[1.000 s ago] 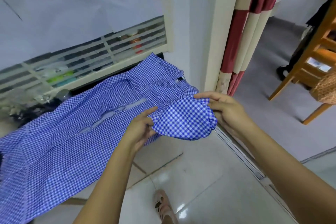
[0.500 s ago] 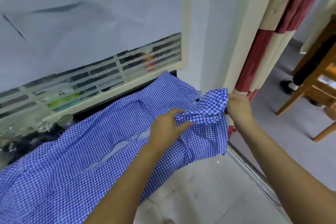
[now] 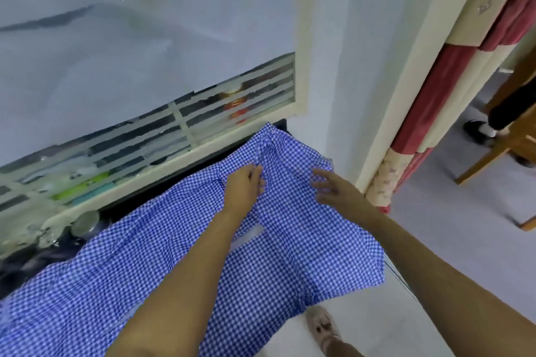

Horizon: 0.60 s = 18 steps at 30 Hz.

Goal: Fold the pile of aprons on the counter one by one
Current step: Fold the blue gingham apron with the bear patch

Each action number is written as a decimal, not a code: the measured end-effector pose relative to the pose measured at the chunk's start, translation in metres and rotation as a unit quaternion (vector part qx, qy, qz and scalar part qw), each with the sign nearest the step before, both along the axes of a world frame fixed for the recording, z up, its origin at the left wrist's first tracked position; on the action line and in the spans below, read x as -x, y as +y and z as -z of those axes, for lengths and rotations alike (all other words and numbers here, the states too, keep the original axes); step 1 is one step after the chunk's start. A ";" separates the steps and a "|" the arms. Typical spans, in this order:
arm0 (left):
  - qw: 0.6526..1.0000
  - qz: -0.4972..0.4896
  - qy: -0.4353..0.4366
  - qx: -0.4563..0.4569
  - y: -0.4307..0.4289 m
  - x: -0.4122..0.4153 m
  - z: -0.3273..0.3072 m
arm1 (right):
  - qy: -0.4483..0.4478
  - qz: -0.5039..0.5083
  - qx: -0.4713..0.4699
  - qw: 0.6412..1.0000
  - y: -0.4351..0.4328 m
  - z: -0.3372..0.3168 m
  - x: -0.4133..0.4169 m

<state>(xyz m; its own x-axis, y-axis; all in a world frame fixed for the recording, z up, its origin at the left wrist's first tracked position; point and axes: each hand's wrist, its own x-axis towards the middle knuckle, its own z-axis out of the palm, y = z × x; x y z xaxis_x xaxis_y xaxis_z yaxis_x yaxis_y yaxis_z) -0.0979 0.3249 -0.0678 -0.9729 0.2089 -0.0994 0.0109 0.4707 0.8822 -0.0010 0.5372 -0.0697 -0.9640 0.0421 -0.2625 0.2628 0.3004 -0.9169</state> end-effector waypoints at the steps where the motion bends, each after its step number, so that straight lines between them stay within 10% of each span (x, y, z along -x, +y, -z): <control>1: 1.000 0.014 -0.014 0.011 0.003 0.011 0.015 | -0.020 -0.061 -0.076 0.995 0.000 0.015 0.004; 7: 0.982 -0.184 -0.039 -0.011 0.000 0.045 0.055 | -0.053 -0.239 -0.251 0.937 -0.002 0.074 0.026; 11: 0.993 -0.090 -0.048 0.060 0.001 0.031 0.068 | -0.058 -0.292 -0.347 0.889 0.005 0.092 0.037; 15: 0.935 0.043 -0.056 0.346 -0.006 -0.003 0.105 | -0.071 -0.279 -0.411 0.865 0.002 0.108 0.041; 18: 0.948 0.023 -0.101 0.299 -0.027 -0.024 0.121 | -0.063 -0.261 -0.452 0.850 -0.015 0.102 0.043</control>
<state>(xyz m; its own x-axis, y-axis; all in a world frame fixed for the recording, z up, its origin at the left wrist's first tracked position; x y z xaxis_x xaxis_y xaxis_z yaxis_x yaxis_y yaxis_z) -0.0744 0.2980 -0.1891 -0.9123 0.0979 -0.3977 -0.0974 0.8913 0.4429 -0.0438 0.5219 -0.1715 -0.8801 -0.1443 -0.4524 -0.0449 0.9738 -0.2231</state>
